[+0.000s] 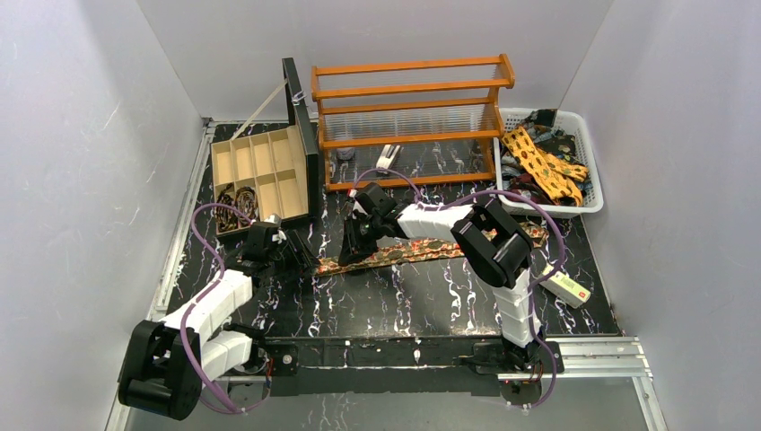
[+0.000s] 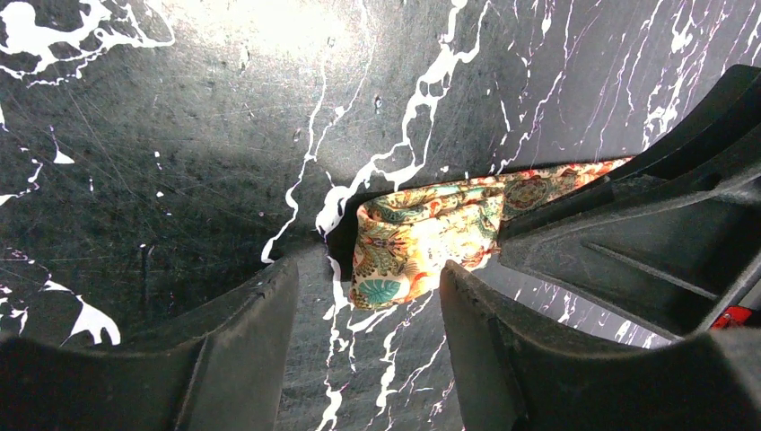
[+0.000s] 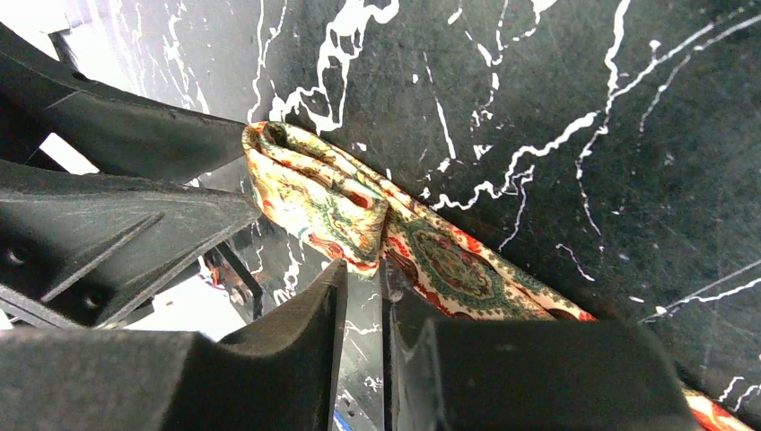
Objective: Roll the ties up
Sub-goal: Roll the tie at the center of the board.
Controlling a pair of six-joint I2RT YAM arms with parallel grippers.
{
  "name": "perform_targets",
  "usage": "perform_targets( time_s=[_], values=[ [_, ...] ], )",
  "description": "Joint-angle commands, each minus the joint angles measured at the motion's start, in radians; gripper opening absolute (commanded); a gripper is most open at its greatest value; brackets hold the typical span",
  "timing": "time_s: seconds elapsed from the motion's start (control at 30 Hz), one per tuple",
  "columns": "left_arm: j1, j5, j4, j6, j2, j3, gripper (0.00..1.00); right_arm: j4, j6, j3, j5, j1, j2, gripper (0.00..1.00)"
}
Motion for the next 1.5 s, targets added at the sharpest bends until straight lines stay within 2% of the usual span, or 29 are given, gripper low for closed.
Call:
perform_targets(
  time_s=[0.0,0.23,0.6,1.03,1.47],
  values=[
    [0.008,0.008,-0.010,0.008,-0.015,-0.020,0.56,-0.003,-0.010,0.050,-0.016,0.006,0.001,0.28],
    [0.008,0.009,-0.011,0.004,-0.022,-0.021,0.55,-0.018,-0.017,0.068,0.007,0.007,0.021,0.27],
    [0.008,0.009,-0.016,0.004,-0.022,-0.028,0.54,-0.043,-0.026,0.045,0.031,0.006,0.059,0.18],
    [0.009,0.009,-0.005,-0.006,-0.026,-0.016,0.54,-0.060,-0.044,0.040,0.042,0.008,0.065,0.16],
    [0.058,0.156,0.208,0.006,0.068,-0.090,0.46,-0.060,-0.048,0.020,0.045,0.000,0.070,0.16]
  ],
)
